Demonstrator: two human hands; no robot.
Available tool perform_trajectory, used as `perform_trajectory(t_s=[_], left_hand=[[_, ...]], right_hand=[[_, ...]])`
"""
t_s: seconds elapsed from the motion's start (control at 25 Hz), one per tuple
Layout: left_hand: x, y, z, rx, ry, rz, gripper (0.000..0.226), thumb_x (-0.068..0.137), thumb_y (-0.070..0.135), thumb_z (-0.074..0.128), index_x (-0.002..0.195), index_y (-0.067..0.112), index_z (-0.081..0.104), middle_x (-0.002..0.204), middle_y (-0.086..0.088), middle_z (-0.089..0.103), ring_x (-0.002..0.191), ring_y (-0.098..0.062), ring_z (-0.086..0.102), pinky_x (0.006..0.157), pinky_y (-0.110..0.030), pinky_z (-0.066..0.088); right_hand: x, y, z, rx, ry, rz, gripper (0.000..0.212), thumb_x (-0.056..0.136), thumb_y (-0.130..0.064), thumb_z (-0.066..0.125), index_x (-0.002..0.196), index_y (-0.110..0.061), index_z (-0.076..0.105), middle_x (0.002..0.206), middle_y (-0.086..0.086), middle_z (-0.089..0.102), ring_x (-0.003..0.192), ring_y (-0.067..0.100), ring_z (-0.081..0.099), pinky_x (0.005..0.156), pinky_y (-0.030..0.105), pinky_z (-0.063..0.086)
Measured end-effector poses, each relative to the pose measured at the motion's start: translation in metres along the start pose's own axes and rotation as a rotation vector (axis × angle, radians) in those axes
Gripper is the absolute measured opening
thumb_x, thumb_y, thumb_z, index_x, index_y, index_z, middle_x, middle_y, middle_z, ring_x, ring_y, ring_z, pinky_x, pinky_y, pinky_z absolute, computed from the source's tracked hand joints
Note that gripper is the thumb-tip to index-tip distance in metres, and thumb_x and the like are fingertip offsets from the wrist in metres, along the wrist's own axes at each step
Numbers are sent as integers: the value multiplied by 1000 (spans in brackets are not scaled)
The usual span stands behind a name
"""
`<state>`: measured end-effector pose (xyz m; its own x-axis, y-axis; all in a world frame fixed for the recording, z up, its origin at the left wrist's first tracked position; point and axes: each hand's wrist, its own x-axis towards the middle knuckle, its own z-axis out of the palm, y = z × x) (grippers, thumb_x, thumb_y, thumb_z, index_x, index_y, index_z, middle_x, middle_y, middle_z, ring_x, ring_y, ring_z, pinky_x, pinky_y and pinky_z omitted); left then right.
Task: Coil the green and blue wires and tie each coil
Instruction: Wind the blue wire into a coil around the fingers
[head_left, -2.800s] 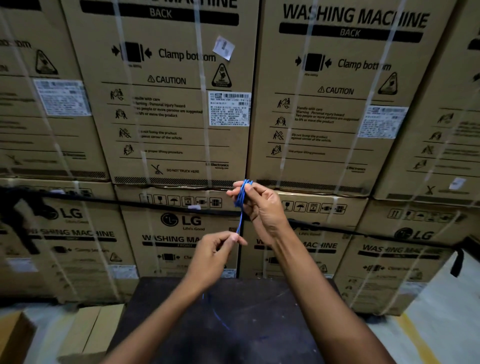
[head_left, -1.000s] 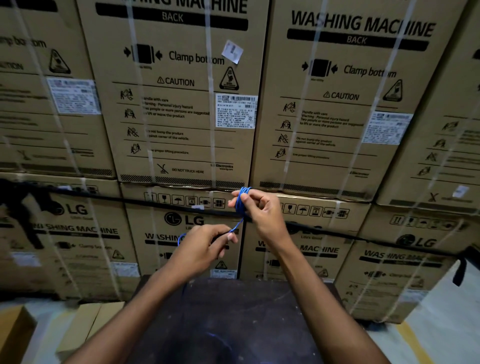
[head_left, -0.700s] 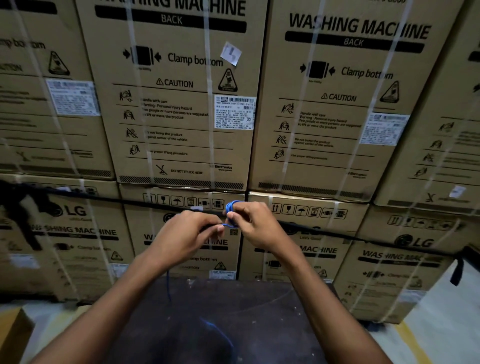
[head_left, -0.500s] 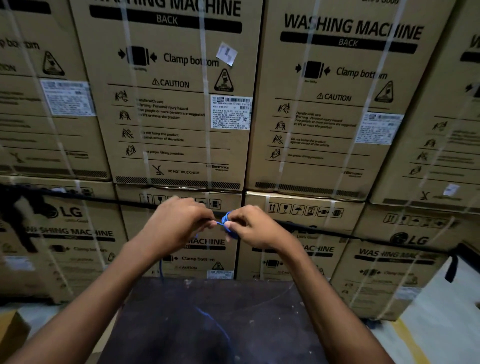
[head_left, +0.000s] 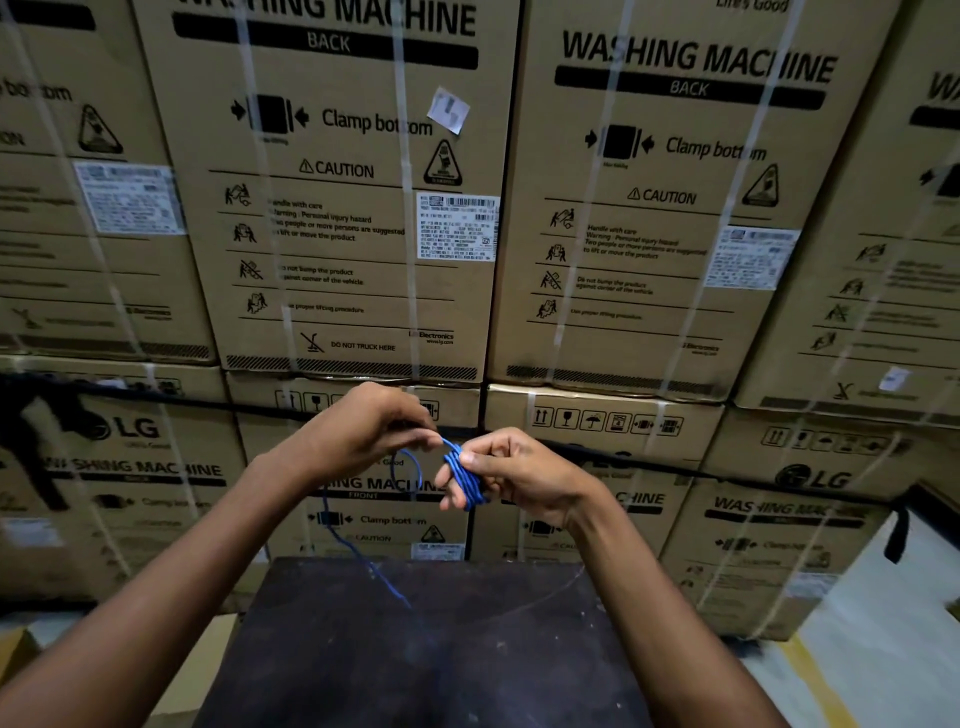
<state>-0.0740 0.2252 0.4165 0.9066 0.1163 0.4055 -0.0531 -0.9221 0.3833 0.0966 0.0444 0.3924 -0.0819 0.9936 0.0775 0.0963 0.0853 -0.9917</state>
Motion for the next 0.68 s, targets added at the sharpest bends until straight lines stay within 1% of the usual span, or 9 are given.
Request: perform_trajectory(t_s=[0.12,0.2,0.24,0.32,0.36,0.44,0.56,0.6,0.68], left_hand=[[1,2,-1,-313,-28,-113,9,93,27,71,88,26,79,80,2,75,72,-10,68,64,-29,56],[-1,1,0,-484,-4,-134,17,95,23,67,89,12,78,72,-3,72,56,-10,57,51,-23,45],[-2,0,1,-560,35,-156,24,95,25,66,91,5,77,68,-3,70,50,-7,51,46,-19,40],[-4,-3,8,-709,115,-220,47,87,43,72,93,-4,74,61,-1,64,44,-1,43,42,-13,34],[-4,-5,12,-757,128,-250,58,80,54,75,90,-3,73,59,1,62,44,0,41,42,-11,32],[-4,-6,22,-795,133,-285,66,69,68,78,86,4,72,60,3,63,47,-1,44,44,-12,33],[-2,-7,35,-830,236,-279,59,67,67,82,86,11,74,73,-5,70,66,-12,60,56,-18,43],[-2,-8,38,-834,280,-277,55,67,65,82,84,13,75,74,-6,69,67,-13,58,58,-20,43],[-3,-7,38,-860,345,-262,51,67,64,83,81,15,76,70,-3,63,61,-9,49,54,-18,37]], right_hand=[[-1,2,1,55,-7,-28,33,105,-15,49,113,14,64,83,15,68,91,31,70,82,31,55],[-2,3,2,123,-1,-55,31,105,-14,50,112,12,64,83,15,67,89,30,71,86,35,54],[-2,3,3,156,4,-68,31,104,-14,49,111,11,64,82,15,68,88,29,71,86,35,54],[-1,3,4,198,2,-84,30,103,-15,49,110,11,64,80,13,68,86,27,71,86,35,54],[-1,3,4,213,-3,-91,30,104,-14,48,109,10,64,79,12,69,86,27,72,86,34,55],[0,3,5,245,-5,-102,29,104,-13,46,107,9,64,79,11,69,85,26,72,84,31,56],[-1,3,3,265,21,-107,29,105,-11,43,107,9,63,78,11,69,85,27,72,82,30,57],[-1,4,2,265,32,-106,29,105,-12,44,107,9,63,78,12,69,86,27,72,83,31,57],[-1,6,-2,255,59,-101,29,104,-14,47,107,8,65,79,12,69,86,28,72,86,33,57]])
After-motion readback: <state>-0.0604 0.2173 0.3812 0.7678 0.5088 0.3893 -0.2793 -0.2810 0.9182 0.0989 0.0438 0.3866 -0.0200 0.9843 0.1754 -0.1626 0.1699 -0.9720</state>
